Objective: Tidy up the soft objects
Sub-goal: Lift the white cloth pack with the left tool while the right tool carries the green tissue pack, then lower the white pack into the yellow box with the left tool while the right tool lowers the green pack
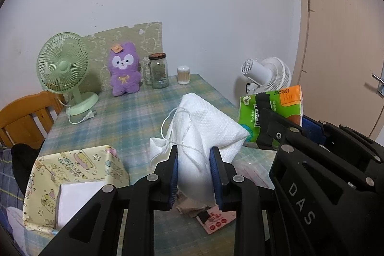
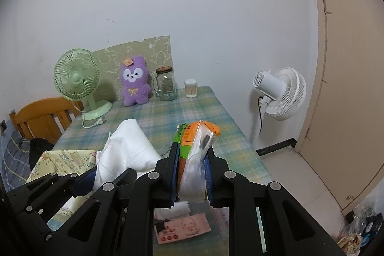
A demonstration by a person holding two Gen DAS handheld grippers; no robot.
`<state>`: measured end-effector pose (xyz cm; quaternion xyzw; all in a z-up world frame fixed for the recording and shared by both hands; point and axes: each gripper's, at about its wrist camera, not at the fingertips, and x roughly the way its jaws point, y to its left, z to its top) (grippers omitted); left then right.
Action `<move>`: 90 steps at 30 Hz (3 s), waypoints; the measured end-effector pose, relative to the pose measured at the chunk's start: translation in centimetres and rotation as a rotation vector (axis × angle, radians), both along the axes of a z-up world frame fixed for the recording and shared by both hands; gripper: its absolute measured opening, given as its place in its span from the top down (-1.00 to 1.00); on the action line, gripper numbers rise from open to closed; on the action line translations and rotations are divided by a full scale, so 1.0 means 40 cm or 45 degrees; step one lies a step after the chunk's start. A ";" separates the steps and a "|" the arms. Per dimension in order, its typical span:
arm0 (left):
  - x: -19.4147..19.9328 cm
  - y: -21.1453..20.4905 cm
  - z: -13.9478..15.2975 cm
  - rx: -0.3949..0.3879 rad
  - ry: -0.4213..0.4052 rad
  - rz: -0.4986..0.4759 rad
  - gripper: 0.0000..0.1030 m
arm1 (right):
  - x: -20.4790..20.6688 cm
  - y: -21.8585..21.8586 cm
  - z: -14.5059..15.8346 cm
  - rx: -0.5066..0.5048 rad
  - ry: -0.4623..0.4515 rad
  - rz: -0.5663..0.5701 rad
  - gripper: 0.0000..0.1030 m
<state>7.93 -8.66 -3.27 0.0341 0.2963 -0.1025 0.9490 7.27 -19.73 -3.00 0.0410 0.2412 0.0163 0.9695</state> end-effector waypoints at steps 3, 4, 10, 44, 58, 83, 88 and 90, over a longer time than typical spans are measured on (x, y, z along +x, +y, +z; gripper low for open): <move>0.002 0.021 0.006 -0.004 -0.007 0.018 0.54 | 0.003 0.022 0.008 -0.006 -0.006 0.005 0.58; 0.003 0.031 0.007 -0.005 -0.010 0.026 0.53 | 0.003 0.030 0.010 -0.006 -0.006 0.008 0.58; 0.003 0.077 0.014 -0.008 -0.017 0.046 0.54 | 0.006 0.080 0.020 -0.011 -0.012 0.030 0.58; 0.033 0.359 -0.040 -0.011 0.035 0.235 0.53 | 0.091 0.374 -0.032 -0.015 0.080 0.256 0.58; 0.048 0.463 -0.119 -0.016 0.142 0.337 0.39 | 0.136 0.493 -0.114 -0.067 0.197 0.378 0.58; 0.097 0.502 -0.189 -0.090 0.354 0.344 -0.45 | 0.204 0.541 -0.184 -0.093 0.368 0.491 0.11; 0.089 0.499 -0.174 -0.109 0.349 0.331 -0.59 | 0.195 0.538 -0.168 -0.073 0.367 0.495 -0.23; 0.083 0.495 -0.165 -0.096 0.334 0.337 -0.68 | 0.189 0.534 -0.162 -0.057 0.361 0.503 -0.24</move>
